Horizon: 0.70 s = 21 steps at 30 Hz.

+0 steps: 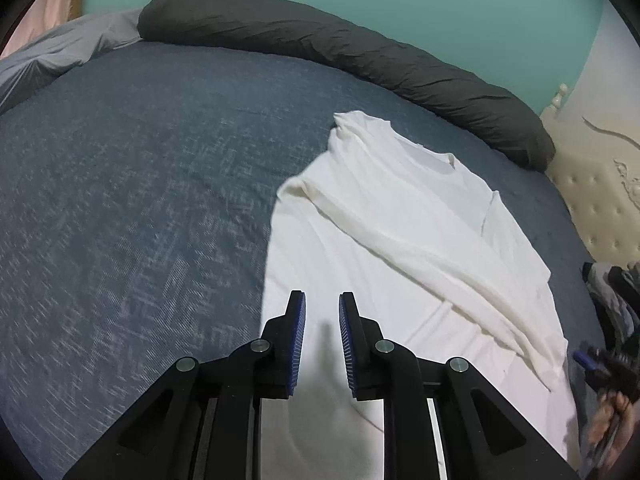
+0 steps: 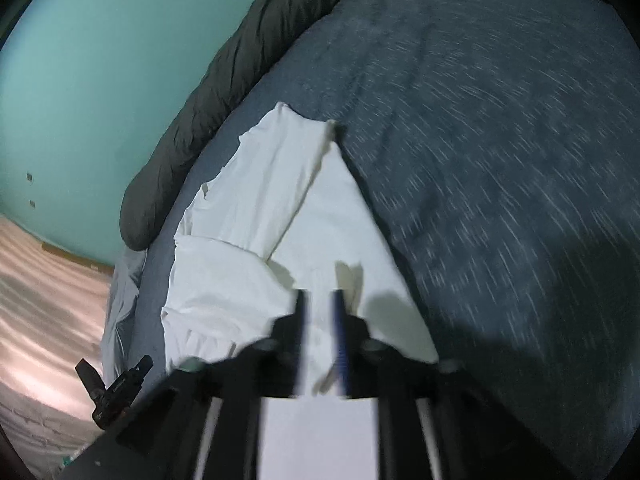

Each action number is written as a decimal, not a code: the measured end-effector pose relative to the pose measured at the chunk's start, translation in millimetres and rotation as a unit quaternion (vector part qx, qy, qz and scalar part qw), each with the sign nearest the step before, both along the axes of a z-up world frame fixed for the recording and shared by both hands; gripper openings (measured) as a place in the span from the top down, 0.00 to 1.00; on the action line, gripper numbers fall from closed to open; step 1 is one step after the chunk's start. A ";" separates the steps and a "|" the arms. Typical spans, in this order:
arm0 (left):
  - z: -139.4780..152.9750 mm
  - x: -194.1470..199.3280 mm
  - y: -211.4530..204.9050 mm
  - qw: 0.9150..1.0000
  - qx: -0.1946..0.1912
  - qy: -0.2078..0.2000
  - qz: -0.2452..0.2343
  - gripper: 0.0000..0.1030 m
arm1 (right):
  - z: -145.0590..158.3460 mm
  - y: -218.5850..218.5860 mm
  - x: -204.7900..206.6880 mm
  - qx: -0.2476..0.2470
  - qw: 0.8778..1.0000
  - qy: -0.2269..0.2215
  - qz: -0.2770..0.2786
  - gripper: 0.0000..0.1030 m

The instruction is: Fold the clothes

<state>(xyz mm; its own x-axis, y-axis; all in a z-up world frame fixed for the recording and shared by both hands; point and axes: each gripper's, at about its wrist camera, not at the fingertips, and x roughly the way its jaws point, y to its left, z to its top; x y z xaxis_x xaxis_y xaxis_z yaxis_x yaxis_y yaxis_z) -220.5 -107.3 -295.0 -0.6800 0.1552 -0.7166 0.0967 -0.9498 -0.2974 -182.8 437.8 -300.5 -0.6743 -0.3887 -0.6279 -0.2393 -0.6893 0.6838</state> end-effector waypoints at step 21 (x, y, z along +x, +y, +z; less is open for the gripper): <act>-42.3 11.9 12.7 1.000 0.027 -0.008 -0.011 0.76 | -18.2 5.2 -27.5 0.031 0.999 0.020 -0.012 0.98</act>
<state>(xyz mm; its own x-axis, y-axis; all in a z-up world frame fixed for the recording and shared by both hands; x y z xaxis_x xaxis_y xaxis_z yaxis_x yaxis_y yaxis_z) -208.5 -94.6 -337.3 -0.6644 0.2086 -0.7177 0.0804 -0.9347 -0.3462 -210.3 442.9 -318.7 -0.7076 -0.3332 -0.6232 -0.2301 -0.7252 0.6490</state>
